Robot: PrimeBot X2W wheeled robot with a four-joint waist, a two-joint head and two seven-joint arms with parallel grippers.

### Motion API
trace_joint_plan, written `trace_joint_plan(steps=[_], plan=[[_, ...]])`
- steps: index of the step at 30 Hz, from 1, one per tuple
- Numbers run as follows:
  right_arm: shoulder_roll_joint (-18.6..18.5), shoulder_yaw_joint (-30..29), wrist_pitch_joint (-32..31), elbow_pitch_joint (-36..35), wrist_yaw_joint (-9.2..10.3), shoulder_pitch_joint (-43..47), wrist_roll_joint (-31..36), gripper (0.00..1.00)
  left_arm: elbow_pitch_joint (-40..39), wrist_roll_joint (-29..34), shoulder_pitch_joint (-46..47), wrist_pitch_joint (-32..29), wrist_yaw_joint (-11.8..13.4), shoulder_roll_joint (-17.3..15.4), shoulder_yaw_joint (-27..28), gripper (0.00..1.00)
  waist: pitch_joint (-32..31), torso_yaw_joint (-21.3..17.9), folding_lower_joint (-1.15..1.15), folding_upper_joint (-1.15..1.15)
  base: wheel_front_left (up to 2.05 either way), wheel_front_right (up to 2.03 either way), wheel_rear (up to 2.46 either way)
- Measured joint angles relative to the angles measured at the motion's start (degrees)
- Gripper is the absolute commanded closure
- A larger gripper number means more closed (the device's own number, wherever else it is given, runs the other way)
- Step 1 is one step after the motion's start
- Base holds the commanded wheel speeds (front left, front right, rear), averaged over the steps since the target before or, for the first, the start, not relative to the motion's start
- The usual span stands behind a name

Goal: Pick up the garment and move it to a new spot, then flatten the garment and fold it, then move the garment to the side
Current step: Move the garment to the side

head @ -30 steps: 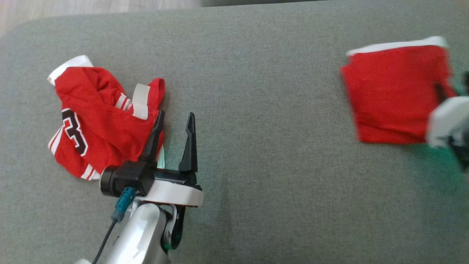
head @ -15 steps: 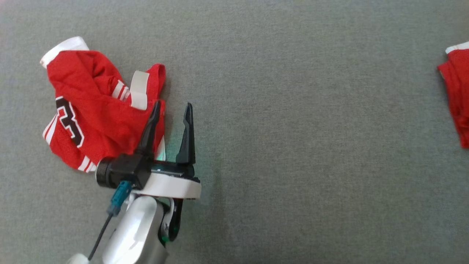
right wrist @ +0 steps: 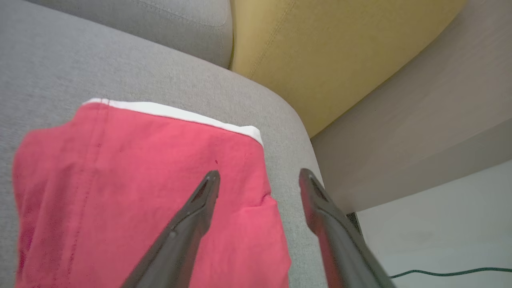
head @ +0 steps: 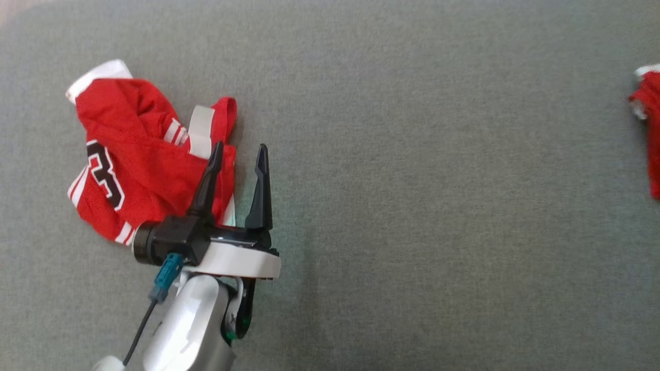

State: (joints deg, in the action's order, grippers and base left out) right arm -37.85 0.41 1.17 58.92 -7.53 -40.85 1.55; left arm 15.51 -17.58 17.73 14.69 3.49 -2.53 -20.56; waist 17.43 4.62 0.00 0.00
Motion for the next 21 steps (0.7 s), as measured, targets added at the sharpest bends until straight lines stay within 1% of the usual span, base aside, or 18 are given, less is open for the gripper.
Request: trace_joint_plan(steps=[4, 9, 10, 12, 13, 17, 21], plan=[[3.45, -2.94, 1.44, -1.71, 0.0, 0.01, 1.71, 0.0, 0.12, 0.0, -0.52, 0.0, 0.01, 0.0, 0.27, 0.0, -2.55, -0.55, 0.0, 0.0, 0.0, 0.0, 0.0], [10.33, -5.39, 5.16, -7.47, 0.0, 0.54, 2.61, 0.0, 0.14, 0.0, -2.37, 0.0, 0.02, 0.0, 0.78, 0.0, -6.64, -1.37, 0.01, 0.0, 0.0, 0.0, 0.0], [13.41, -6.79, 7.59, -10.8, 0.0, 1.1, 2.0, 0.0, 0.1, -0.16, -3.49, 0.0, 0.04, -0.01, 1.18, 0.0, -8.4, -1.65, 0.01, 0.0, 0.0, 0.0, 0.0], [16.7, -7.67, 9.13, -14.52, 0.0, 2.14, 0.43, 0.0, -0.01, -0.16, -4.42, 0.0, 0.09, -0.02, 1.48, 0.0, -10.14, -1.9, 0.01, 0.0, 0.0, 0.0, 0.0], [16.7, -7.67, 9.13, -14.52, 0.0, 2.14, 0.43, 0.0, -0.01, -0.16, -4.42, 0.0, 0.09, -0.02, 1.48, 0.0, -10.14, -1.9, 0.01, 0.0, 0.0, 0.0, 0.0], [24.55, -7.36, 10.45, -23.42, 0.0, 6.23, -2.74, 0.0, -0.19, -0.16, -6.04, 0.0, 0.2, -0.03, 1.72, 0.0, -13.35, -2.44, 0.01, 0.0, 0.0, 0.0, 0.0], [30.63, -5.72, 10.47, -30.09, 0.0, 12.52, -5.35, 0.0, -0.26, 0.02, -7.9, 0.0, 0.45, -0.1, 2.15, 0.0, -15.29, -3.35, 0.02, 0.0, 0.0, 0.0, 0.0]])
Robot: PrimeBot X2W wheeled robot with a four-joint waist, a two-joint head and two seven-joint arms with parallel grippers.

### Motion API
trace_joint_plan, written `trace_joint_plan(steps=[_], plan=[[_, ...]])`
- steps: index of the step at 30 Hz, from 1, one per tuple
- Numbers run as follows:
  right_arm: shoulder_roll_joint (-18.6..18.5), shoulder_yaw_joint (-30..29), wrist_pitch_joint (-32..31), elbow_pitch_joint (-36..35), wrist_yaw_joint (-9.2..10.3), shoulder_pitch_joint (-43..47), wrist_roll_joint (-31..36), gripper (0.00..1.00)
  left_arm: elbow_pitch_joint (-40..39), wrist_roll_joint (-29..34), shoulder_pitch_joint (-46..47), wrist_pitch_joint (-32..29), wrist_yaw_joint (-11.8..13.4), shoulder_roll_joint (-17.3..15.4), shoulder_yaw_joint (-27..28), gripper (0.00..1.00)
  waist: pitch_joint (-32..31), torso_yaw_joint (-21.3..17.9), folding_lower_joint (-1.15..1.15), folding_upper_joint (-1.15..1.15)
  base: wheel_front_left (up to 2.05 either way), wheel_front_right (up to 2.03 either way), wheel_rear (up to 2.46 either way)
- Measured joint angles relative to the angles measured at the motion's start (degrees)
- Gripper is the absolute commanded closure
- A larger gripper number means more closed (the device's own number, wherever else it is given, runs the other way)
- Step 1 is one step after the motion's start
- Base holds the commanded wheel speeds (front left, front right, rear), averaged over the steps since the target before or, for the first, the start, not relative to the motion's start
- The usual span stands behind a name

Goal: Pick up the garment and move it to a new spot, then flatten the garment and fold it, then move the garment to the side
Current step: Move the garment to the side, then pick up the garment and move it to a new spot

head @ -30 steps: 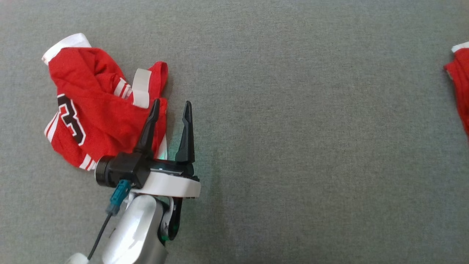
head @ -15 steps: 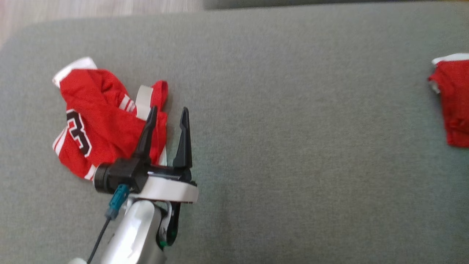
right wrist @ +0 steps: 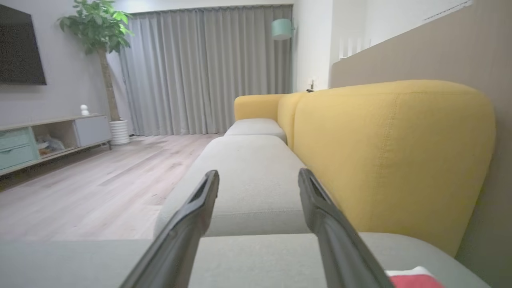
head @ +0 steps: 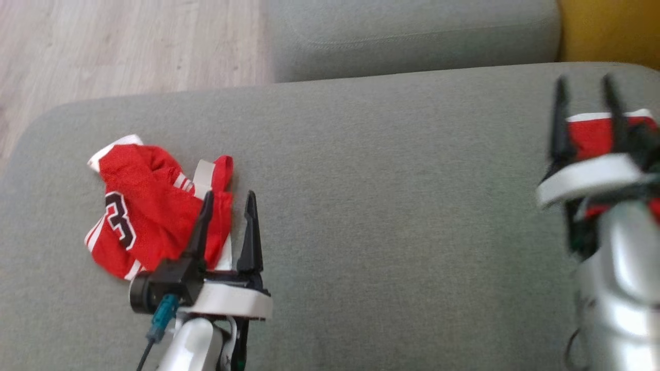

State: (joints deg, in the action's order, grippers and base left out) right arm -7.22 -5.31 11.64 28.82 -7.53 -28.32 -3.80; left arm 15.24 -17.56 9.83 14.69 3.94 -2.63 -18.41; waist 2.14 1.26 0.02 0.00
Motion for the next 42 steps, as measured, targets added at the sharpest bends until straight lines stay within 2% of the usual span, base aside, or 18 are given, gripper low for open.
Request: trace_joint_plan(steps=[6, 13, 21, 31, 36, 42], plan=[[4.04, 2.94, 1.09, -5.87, 0.0, 12.21, -0.37, 0.0, 0.27, 0.56, -1.44, 0.0, -0.49, 0.01, 0.3, 0.0, -1.13, -1.06, -0.01, 0.0, 0.0, 0.0, 0.0], [4.37, 2.91, 2.53, -9.39, 0.0, 24.57, -3.79, 0.0, 0.91, 0.52, -2.89, 0.0, -0.48, -0.01, 0.44, 0.0, -1.08, -0.96, -0.01, 0.0, 0.0, 0.0, 0.0], [4.55, 3.44, 2.6, -13.61, 0.0, 25.71, -4.79, 0.0, 0.47, 0.36, -3.98, 0.0, -0.33, -0.03, 1.26, 0.0, -1.37, -1.38, -0.02, 0.0, 0.0, 0.0, 0.0], [4.56, 3.16, 2.74, -14.9, 0.0, 25.8, -5.81, 0.0, 0.11, -0.18, -4.36, 0.0, 0.11, -0.05, 0.85, 0.0, -1.19, -0.83, -0.02, 0.0, 0.0, 0.0, 0.0], [4.56, 3.69, 2.75, -15.06, 0.0, 27.87, -6.36, 0.0, 0.56, -0.1, -4.3, 0.0, 0.13, -0.05, 0.09, 0.0, -1.5, 1.8, -0.02, 0.0, 0.0, 0.0, 0.0], [4.57, 8.68, 2.75, -15.27, 0.0, 28.37, -7.59, 0.0, 1.37, 0.55, -4.35, 0.0, 0.19, -0.05, 0.85, 0.0, -2.05, 6.85, -0.02, 0.0, 0.0, 0.0, 0.0]])
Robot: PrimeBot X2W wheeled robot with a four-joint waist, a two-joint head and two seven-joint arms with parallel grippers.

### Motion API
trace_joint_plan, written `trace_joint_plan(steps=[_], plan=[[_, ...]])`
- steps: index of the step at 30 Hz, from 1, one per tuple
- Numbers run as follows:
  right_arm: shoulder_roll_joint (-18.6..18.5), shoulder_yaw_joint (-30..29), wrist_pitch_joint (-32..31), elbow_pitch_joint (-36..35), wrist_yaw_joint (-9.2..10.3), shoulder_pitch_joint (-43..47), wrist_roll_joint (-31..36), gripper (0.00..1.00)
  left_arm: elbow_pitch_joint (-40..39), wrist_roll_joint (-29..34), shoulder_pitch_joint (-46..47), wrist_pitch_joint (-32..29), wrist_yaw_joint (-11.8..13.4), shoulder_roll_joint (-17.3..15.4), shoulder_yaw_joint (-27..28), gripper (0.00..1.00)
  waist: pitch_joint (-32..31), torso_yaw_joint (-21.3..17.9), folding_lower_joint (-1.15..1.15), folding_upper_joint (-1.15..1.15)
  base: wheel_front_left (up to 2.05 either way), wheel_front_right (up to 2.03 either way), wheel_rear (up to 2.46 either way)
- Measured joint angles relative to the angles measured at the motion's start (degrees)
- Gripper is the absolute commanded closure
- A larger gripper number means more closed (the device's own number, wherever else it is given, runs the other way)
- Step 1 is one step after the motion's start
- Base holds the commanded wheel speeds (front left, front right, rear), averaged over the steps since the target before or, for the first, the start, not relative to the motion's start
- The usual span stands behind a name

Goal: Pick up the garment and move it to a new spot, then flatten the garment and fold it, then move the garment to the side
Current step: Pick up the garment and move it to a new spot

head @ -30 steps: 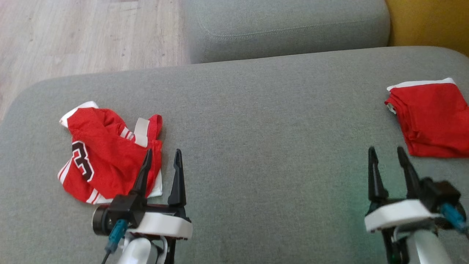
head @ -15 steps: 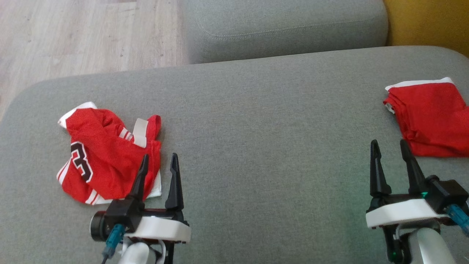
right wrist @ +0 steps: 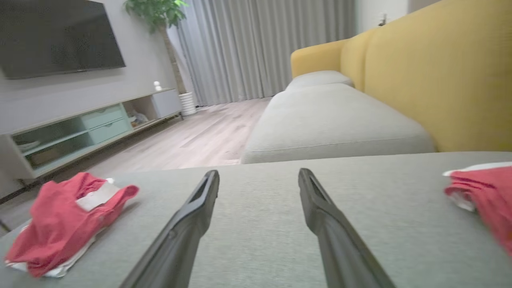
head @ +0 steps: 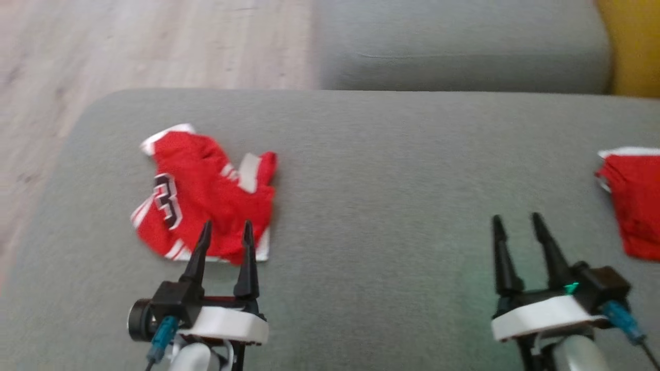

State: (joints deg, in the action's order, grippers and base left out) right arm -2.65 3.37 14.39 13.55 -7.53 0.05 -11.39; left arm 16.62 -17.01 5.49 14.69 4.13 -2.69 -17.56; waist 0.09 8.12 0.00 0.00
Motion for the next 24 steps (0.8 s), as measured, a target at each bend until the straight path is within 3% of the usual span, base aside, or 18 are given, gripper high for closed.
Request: trace_joint_plan(steps=[12, 24], plan=[[0.04, 8.13, 0.0, 1.09, 0.0, 0.98, -3.01, 0.0, 0.6, 1.05, -0.48, 0.0, -0.2, -0.01, 2.03, 0.0, -1.12, 10.02, 0.0, 0.0, 0.0, 0.0, 0.0], [0.04, 9.78, 0.0, 1.41, 0.0, 0.98, -3.82, 0.0, 0.86, 1.43, -1.29, 0.0, -0.64, -0.04, 2.16, 0.0, -0.64, 11.58, 0.0, 0.0, 0.0, 0.0, 0.0]])
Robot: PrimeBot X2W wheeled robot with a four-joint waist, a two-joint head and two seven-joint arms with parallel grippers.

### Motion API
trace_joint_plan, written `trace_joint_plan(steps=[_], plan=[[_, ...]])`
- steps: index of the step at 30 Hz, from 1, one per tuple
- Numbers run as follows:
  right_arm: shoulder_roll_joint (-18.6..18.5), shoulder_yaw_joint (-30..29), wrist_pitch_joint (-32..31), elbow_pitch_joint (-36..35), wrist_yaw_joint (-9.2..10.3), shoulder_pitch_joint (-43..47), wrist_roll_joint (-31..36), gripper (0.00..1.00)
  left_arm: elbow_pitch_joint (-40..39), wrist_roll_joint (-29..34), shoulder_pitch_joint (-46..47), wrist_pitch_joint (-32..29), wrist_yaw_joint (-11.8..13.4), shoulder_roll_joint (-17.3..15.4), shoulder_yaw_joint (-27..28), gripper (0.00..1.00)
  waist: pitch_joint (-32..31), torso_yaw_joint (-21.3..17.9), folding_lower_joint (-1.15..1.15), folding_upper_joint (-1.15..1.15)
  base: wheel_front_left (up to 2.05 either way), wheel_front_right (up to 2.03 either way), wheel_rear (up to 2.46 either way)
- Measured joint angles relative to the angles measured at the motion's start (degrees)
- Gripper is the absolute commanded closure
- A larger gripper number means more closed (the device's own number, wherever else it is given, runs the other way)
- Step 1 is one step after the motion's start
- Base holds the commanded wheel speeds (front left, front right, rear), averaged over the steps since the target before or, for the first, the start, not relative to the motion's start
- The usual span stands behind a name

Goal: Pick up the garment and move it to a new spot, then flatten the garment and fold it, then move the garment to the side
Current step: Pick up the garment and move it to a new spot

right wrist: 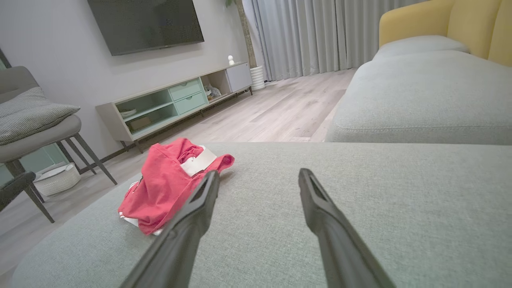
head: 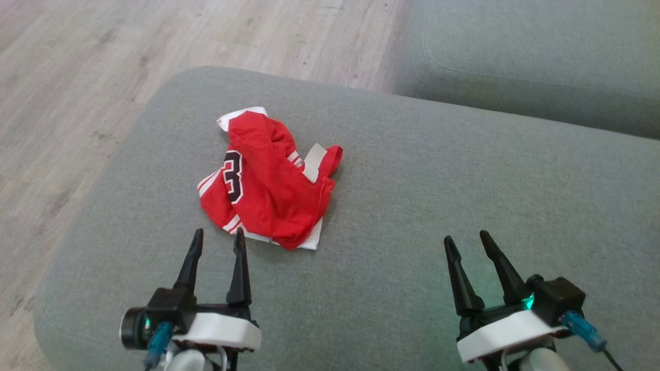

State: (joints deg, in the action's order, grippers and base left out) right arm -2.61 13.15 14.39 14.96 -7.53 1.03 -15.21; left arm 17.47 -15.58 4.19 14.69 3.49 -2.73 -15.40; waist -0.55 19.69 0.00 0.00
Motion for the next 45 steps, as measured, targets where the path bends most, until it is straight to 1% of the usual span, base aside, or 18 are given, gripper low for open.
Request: trace_joint_plan(steps=[2, 5, 7, 9, 14, 15, 18, 22, 26, 30, 31, 32, 34, 35, 36, 39, 42, 45], plan=[[0.0, -0.23, 0.0, 0.07, 0.0, -0.02, 0.0, 0.0, 0.65, 0.58, 0.43, 0.0, -0.58, 0.0, -0.22, 0.0, 0.53, -0.42, 0.0, 0.0, 0.0, 0.0, 0.0], [-0.01, -0.88, -0.01, 0.08, 0.0, -0.18, 0.03, 0.0, 4.24, 2.93, 2.9, 0.0, -2.63, -0.16, -3.0, 0.0, 1.78, -1.04, 0.0, 0.0, 0.0, 0.0, 0.0], [-0.01, -0.97, 0.0, 0.07, 0.0, -0.53, 0.43, 0.0, 6.77, 3.33, 6.11, -0.59, -3.89, -0.11, -4.45, 0.0, 2.82, -1.61, 0.0, 0.0, 0.0, 0.0, 0.0], [-0.01, -0.94, 0.0, 0.04, 0.0, -0.94, 1.21, 0.0, 9.51, 3.39, 10.42, -3.53, -5.37, -0.03, -6.03, 0.0, 4.11, -2.33, 0.0, 0.0, 0.0, 0.0, 0.0], [-0.04, -1.15, 0.0, -0.15, 0.0, -4.13, 1.67, 0.0, 15.92, 4.48, 21.36, -7.86, -6.06, 0.18, -7.35, 0.0, 7.7, -4.72, -0.02, 0.0, 0.0, 0.0, 0.0], [-0.07, -1.2, 0.0, -0.24, 0.0, -4.97, 1.67, 0.0, 19.28, 5.01, 24.59, -10.59, -6.55, 0.01, -7.79, 0.0, 8.99, -5.87, -0.02, 0.0, 0.0, 0.0, 0.0], [-0.08, -1.0, 0.0, -0.19, 0.0, -5.19, 1.67, 0.0, 23.41, 5.86, 27.32, -12.11, -5.86, -0.37, -7.95, 0.0, 10.59, -7.6, -0.02, 0.0, 0.0, 0.0, 0.0], [-0.09, -1.13, 0.0, -0.18, 0.0, -5.44, 1.96, 0.0, 28.46, 6.68, 30.12, -12.18, -5.75, -1.45, -8.28, 0.0, 12.13, -9.83, -0.01, 0.0, 0.0, 0.0, 0.0], [-0.1, -1.13, 0.0, -0.26, 0.0, -6.88, 2.12, 0.0, 33.11, 8.04, 32.84, -12.16, -3.59, -2.53, -8.35, 0.0, 13.37, -11.47, -0.01, 0.0, 0.0, 0.0, 0.0], [-0.1, -1.1, 0.0, -0.25, 0.0, -7.69, 2.12, 0.0, 37.72, 8.17, 35.04, -13.08, -2.98, -2.79, -8.32, 0.0, 14.28, -12.56, -0.01, 0.0, 0.0, 0.0, 0.0], [-0.1, -1.09, 0.0, -0.23, 0.0, -7.67, 2.12, 0.0, 38.6, 8.17, 35.44, -13.17, -3.04, -2.77, -8.35, 0.17, 14.39, -12.76, -0.01, 0.0, 0.0, 0.0, 0.0], [-0.11, -1.09, 0.0, -0.19, 0.0, -7.67, 2.11, 0.0, 39.3, 8.15, 35.74, -13.16, -3.2, -2.71, -8.37, 1.0, 14.42, -12.93, -0.01, 0.0, 0.0, 0.0, 0.0], [-0.11, -1.08, 0.0, -0.12, 0.0, -7.67, 2.11, 0.0, 40.22, 7.93, 36.05, -12.36, -4.07, -2.71, -8.45, 1.0, 14.27, -13.15, -0.01, 0.0, 0.0, 0.0, 0.0], [-0.12, -1.09, 0.0, -0.04, 0.0, -7.67, 2.11, 0.0, 40.44, 7.75, 36.04, -11.21, -4.07, -2.69, -8.45, 1.0, 14.07, -13.2, -0.01, 0.0, 0.0, 0.0, 0.0], [-0.11, -1.09, 0.0, 0.04, 0.0, -7.67, 2.1, 0.0, 40.62, 7.51, 36.04, -9.81, -4.1, -2.68, -8.47, 1.0, 13.81, -13.24, 0.0, 0.0, 0.0, 0.0, 0.0], [-0.11, -1.14, 0.0, 0.47, 0.0, -7.59, 1.88, 0.0, 40.13, 7.21, 36.04, -4.74, -5.86, -2.46, -8.6, 1.0, 12.63, -13.3, 0.0, 0.0, 0.0, 0.0, 0.0], [-0.11, -1.14, 0.0, 0.69, 0.0, -7.32, 1.58, 0.0, 37.24, 6.24, 36.04, -1.63, -7.08, -1.91, -8.75, 1.0, 10.96, -13.29, 0.0, 0.0, 0.0, 0.0, 0.0], [-0.11, -1.31, 0.0, 0.92, 0.0, -7.1, 1.05, 0.0, 31.41, 5.39, 36.02, -0.48, -8.09, -1.7, -8.75, 1.0, 9.02, -13.28, 0.0, 0.0, 0.0, 0.0, 0.0]])
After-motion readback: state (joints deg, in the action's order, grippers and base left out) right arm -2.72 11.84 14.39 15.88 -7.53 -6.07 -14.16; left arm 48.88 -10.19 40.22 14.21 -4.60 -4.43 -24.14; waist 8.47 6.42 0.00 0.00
